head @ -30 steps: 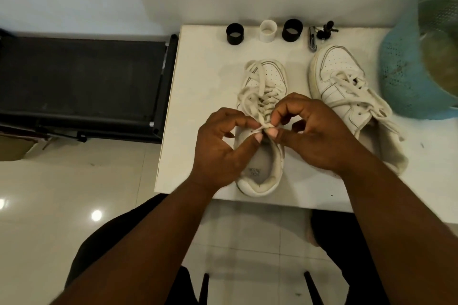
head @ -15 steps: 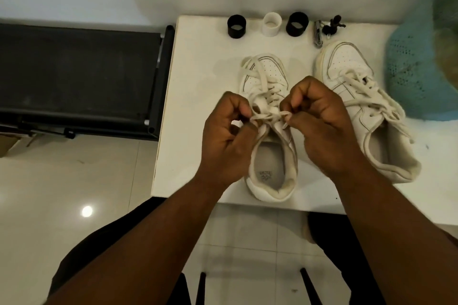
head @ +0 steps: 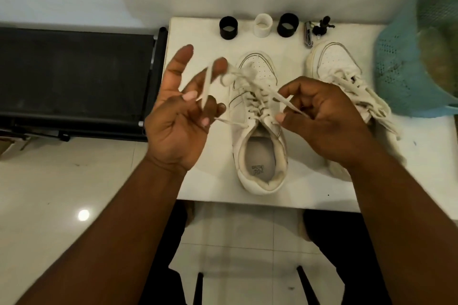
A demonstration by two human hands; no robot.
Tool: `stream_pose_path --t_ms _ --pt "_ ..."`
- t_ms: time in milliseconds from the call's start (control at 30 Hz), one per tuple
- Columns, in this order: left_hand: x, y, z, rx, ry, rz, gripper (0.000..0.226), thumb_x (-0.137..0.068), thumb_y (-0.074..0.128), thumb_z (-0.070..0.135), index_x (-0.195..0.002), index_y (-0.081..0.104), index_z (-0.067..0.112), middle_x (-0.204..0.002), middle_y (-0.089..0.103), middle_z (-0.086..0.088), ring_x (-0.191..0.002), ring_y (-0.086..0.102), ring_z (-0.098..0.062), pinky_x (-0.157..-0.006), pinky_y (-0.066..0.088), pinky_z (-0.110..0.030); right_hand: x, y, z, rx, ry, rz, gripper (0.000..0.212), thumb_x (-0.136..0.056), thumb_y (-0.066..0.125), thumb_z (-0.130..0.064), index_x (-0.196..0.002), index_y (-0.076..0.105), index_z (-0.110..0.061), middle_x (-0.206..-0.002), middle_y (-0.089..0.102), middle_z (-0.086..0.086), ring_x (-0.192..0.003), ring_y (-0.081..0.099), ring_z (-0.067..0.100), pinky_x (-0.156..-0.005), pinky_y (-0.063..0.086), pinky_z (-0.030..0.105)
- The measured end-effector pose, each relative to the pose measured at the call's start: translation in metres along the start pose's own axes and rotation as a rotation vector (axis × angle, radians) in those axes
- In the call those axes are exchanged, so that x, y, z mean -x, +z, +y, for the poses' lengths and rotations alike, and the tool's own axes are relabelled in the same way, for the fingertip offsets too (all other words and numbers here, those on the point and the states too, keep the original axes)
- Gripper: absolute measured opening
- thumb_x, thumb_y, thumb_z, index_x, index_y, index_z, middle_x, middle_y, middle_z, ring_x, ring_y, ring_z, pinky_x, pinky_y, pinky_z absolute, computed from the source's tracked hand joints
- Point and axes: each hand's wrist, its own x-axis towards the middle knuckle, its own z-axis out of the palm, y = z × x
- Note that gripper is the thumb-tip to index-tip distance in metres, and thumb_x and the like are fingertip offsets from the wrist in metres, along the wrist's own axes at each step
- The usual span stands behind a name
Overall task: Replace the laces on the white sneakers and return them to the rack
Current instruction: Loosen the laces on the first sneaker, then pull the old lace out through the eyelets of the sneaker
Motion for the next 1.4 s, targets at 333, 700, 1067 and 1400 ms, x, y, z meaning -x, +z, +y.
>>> stream_pose_path --t_ms 333,700,1067,1400 --pt "-0.007 -0.003 -0.011 -0.347 0.028 0.476 0.058 -0.096 0.061 0.010 -0.148 0.045 0.029 -0.155 0.046 0.006 -0.071 0.058 -0.009 -0.077 0.056 -0.036 0.000 -0.017 -0.014 -0.859 -0.158 0.242 0.025 -0.079 0.057 -0.010 -0.104 0.057 -0.014 -0.056 0.038 -0.004 -0.051 0.026 0.015 -0.056 0.023 0.030" --pt "-0.012 -0.014 -0.021 -0.782 -0.005 0.826 0.040 -0.089 0.079 0.031 -0.125 0.063 0.032 -0.121 0.062 0.014 -0.113 0.063 -0.011 -0.086 0.062 -0.041 0.000 -0.024 -0.018 -0.630 -0.265 0.519 0.065 -0.083 0.064 -0.013 -0.145 0.044 -0.007 -0.124 0.063 0.004 -0.066 0.042 0.012 -0.057 0.029 0.032" --pt "0.003 0.006 -0.026 -1.459 0.143 0.673 0.067 -0.081 0.074 0.065 -0.134 0.057 0.029 -0.118 0.050 0.012 -0.098 0.044 0.004 -0.070 0.031 0.004 0.003 0.001 -0.007 0.513 0.056 0.225 0.036 -0.098 0.060 -0.028 -0.133 0.063 -0.032 -0.100 0.068 -0.017 -0.081 0.067 0.003 -0.082 0.052 0.022" --pt "0.004 0.002 -0.021 -1.396 0.454 0.644 0.044 -0.084 0.078 0.057 -0.108 0.078 0.020 -0.118 0.053 -0.015 -0.106 0.047 -0.004 -0.083 0.037 -0.002 0.007 0.005 -0.015 0.473 -0.076 0.266 0.060 -0.073 0.075 -0.064 -0.123 0.068 -0.031 -0.130 0.050 -0.006 -0.110 0.049 -0.003 -0.084 0.041 0.012"
